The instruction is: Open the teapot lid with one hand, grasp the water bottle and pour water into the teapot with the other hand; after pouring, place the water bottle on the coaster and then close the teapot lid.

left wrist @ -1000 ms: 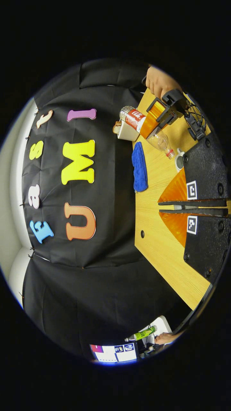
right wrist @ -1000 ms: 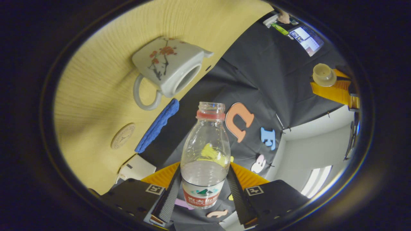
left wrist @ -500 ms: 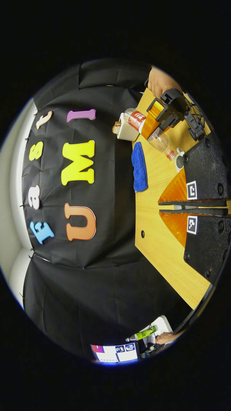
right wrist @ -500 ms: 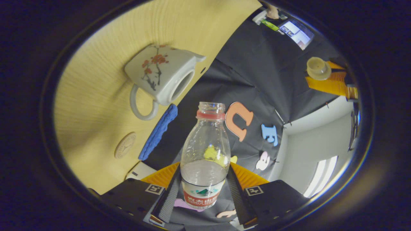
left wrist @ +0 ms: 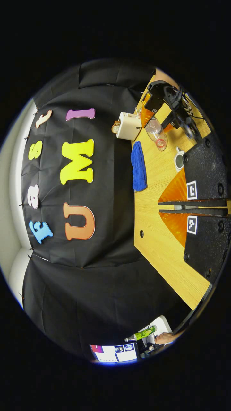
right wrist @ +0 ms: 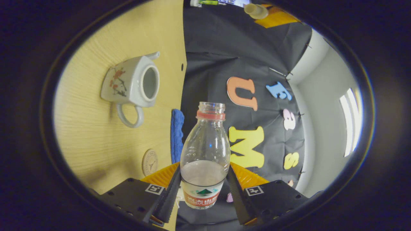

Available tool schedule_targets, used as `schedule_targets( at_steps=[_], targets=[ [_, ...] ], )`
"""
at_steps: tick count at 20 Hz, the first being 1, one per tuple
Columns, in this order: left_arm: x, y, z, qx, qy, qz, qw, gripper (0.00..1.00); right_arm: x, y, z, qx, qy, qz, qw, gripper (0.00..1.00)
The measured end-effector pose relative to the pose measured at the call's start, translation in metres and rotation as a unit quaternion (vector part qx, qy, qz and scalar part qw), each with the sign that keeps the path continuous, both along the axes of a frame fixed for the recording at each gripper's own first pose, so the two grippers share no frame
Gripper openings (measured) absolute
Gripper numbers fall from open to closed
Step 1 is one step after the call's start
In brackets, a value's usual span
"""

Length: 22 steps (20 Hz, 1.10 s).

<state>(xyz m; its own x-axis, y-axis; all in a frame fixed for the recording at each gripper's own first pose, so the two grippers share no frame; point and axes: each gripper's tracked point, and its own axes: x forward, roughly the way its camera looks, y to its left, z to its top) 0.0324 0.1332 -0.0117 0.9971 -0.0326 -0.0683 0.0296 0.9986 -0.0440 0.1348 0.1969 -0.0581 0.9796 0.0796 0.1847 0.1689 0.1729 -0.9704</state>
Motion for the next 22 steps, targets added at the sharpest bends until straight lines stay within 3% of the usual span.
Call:
schedule_targets(
  at_steps=[6, 11, 17, 22],
  targets=[
    [0.001, -0.002, -0.002, 0.003, 0.003, -0.001, 1.0, 0.04, 0.004, -0.02, 0.017, 0.133, -0.001, 0.016, 0.991, 0.76],
    [0.001, -0.002, -0.002, 0.005, 0.003, -0.001, 1.0, 0.04, 0.019, -0.032, 0.028, 0.264, 0.016, 0.028, 0.964, 0.79],
    [0.0, 0.001, -0.001, 0.012, 0.003, 0.005, 1.0, 0.04, 0.036, -0.048, 0.039, 0.438, 0.008, 0.041, 0.898, 0.78],
    [0.001, 0.005, -0.002, 0.022, 0.003, 0.014, 1.0, 0.04, 0.066, -0.047, 0.039, 0.564, 0.065, 0.03, 0.823, 0.76]
  ],
)
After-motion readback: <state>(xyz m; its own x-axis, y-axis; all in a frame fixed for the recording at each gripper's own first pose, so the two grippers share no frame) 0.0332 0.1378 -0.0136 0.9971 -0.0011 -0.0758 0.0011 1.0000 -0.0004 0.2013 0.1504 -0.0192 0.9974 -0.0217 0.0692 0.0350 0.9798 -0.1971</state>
